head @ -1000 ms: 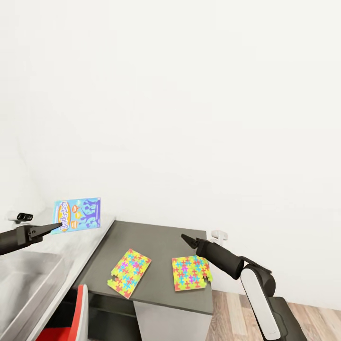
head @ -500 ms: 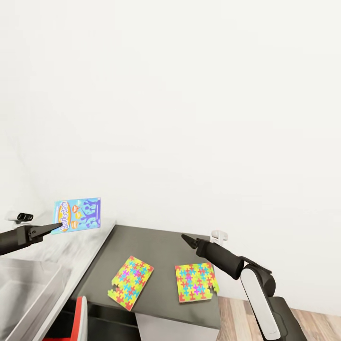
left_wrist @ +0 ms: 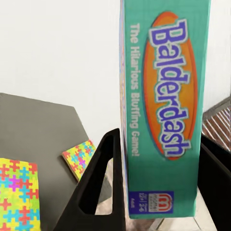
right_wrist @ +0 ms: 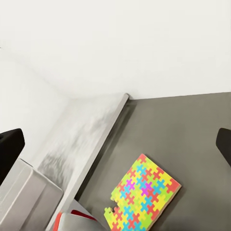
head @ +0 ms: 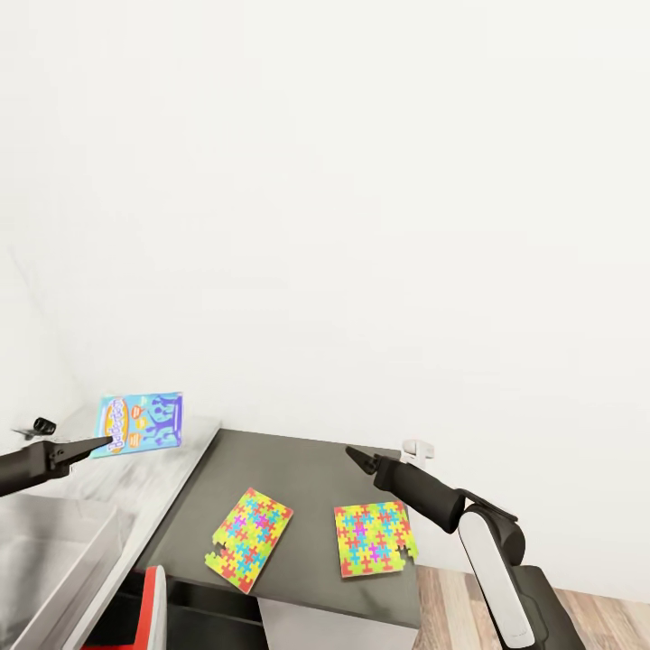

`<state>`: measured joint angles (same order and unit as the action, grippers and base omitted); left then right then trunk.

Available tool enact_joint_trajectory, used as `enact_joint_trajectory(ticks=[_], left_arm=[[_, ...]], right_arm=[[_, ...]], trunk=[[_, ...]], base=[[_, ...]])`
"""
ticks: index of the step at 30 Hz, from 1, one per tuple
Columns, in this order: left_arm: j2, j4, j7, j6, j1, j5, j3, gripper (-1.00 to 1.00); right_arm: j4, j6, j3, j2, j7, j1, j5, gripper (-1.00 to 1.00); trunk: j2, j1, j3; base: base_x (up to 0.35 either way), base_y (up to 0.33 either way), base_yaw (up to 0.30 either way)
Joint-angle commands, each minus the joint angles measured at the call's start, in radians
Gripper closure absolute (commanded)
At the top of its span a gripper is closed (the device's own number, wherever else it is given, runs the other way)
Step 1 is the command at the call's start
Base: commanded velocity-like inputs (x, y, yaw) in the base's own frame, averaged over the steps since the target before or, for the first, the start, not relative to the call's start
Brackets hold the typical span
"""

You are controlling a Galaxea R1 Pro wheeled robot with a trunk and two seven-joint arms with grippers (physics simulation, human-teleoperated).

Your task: Put all the toys in the child's room - the three board games (two on the bed and one on the table), the two jigsaw puzzles on the table, and the tennis ball on the table - inside the toy box on the table in the child's room.

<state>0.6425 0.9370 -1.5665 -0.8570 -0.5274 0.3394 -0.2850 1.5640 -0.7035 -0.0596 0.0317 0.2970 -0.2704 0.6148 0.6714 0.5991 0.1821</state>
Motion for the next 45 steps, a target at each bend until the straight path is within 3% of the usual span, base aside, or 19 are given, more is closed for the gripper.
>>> enact_joint_trajectory(ticks=[1, 6, 9, 11, 14, 19, 25, 28, 31, 45], left_arm=[[0.006, -0.008, -0.004, -0.003, -0.002, -0.013, -0.001, 1.0], [0.026, -0.027, -0.004, 0.009, -0.004, -0.048, -0.001, 1.0], [0.069, -0.03, -0.004, 0.008, -0.005, -0.079, -0.002, 1.0], [0.105, -0.031, -0.004, 0.007, -0.005, -0.09, -0.003, 1.0], [0.19, -0.031, -0.004, 0.006, -0.005, -0.096, -0.003, 1.0], [0.277, -0.031, -0.004, 0.008, -0.005, -0.1, 0.001, 1.0], [0.31, -0.029, -0.004, 0.023, -0.004, -0.117, 0.026, 1.0], [0.314, -0.029, -0.004, 0.057, -0.003, -0.156, 0.082, 1.0], [0.312, -0.029, -0.004, 0.077, -0.003, -0.173, 0.115, 1.0], [0.301, -0.029, -0.004, 0.099, -0.003, -0.18, 0.13, 1.0]], right_arm=[[0.001, -0.005, 0.001, 0.001, 0.002, -0.001, 0.0, -1.0], [-0.001, -0.006, 0.003, 0.001, 0.002, -0.001, 0.0, -1.0], [-0.001, -0.007, 0.002, 0.001, 0.002, -0.001, 0.0, -1.0], [-0.001, -0.008, 0.002, 0.001, 0.002, -0.001, 0.001, -1.0], [-0.001, -0.009, 0.002, 0.001, 0.002, -0.001, 0.001, -1.0], [-0.001, -0.01, 0.001, 0.001, 0.002, -0.001, 0.001, -1.0], [-0.001, -0.01, 0.001, 0.001, 0.002, -0.001, 0.0, -1.0], [-0.001, -0.009, 0.001, 0.001, 0.002, -0.001, 0.0, -1.0], [-0.001, -0.008, 0.001, 0.001, 0.002, -0.001, 0.0, -1.0], [-0.001, -0.008, 0.002, 0.001, 0.002, -0.001, 0.0, -1.0]], trunk=[[0.001, 0.0, 0.002], [0.001, 0.0, 0.002], [0.001, 0.0, 0.002], [0.001, 0.0, 0.002], [0.001, 0.0, 0.002], [0.001, 0.0, 0.002], [0.001, 0.0, 0.002], [0.001, 0.0, 0.002], [0.001, 0.0, 0.002], [0.001, 0.0, 0.002]], base=[[0.0, 0.0, 0.0], [0.0, 0.0, 0.0], [0.0, 0.0, 0.0], [0.0, 0.0, 0.0], [0.0, 0.0, 0.0], [0.0, 0.0, 0.0], [0.0, 0.0, 0.0], [0.0, 0.0, 0.04], [0.0, 0.0, 0.2], [-0.08, 0.0, 0.101]])
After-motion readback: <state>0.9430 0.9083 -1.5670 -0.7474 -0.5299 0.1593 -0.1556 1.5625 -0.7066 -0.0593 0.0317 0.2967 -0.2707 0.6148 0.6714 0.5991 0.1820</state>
